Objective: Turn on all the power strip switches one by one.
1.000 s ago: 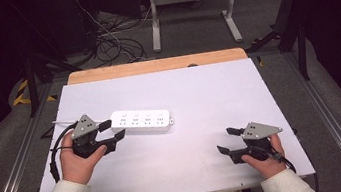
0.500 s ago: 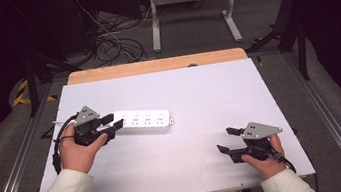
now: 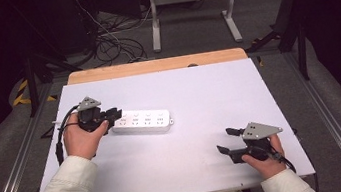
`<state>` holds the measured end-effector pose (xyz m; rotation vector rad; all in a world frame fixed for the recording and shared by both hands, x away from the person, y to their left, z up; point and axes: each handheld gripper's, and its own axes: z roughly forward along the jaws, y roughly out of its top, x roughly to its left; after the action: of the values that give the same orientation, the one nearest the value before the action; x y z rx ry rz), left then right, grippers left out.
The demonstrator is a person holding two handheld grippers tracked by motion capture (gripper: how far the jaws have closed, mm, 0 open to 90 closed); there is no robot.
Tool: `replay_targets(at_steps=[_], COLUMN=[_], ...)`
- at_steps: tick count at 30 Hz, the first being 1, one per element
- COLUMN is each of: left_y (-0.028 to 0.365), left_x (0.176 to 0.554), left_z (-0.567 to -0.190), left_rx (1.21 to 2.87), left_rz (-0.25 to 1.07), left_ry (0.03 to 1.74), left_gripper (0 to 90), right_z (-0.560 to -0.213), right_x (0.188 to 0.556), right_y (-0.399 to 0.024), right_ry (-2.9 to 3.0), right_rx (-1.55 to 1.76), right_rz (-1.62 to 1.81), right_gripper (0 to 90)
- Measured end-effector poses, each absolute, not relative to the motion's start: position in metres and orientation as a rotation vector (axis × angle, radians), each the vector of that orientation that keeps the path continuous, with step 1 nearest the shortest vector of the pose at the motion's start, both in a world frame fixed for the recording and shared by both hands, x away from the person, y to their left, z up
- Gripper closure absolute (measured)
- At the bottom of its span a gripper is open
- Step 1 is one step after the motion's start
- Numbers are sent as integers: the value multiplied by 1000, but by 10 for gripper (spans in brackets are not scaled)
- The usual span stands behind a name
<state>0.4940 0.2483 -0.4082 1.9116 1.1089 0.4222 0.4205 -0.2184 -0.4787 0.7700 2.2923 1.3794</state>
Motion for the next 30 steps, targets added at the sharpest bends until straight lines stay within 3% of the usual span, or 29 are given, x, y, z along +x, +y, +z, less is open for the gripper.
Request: replay_targets(at_steps=[5,30], left_y=[247,237], left_x=[503,538], left_z=[-414,-447], left_rx=[1946,1958], left_rz=[405,454], left_ry=[1101,1191], left_gripper=[893,899], right_z=[-479,-480], right_x=[421,421], right_y=[-219,-219], right_ry=[2303,2317], right_rx=[771,759], right_rz=[1385,1391], right_gripper=[309,311])
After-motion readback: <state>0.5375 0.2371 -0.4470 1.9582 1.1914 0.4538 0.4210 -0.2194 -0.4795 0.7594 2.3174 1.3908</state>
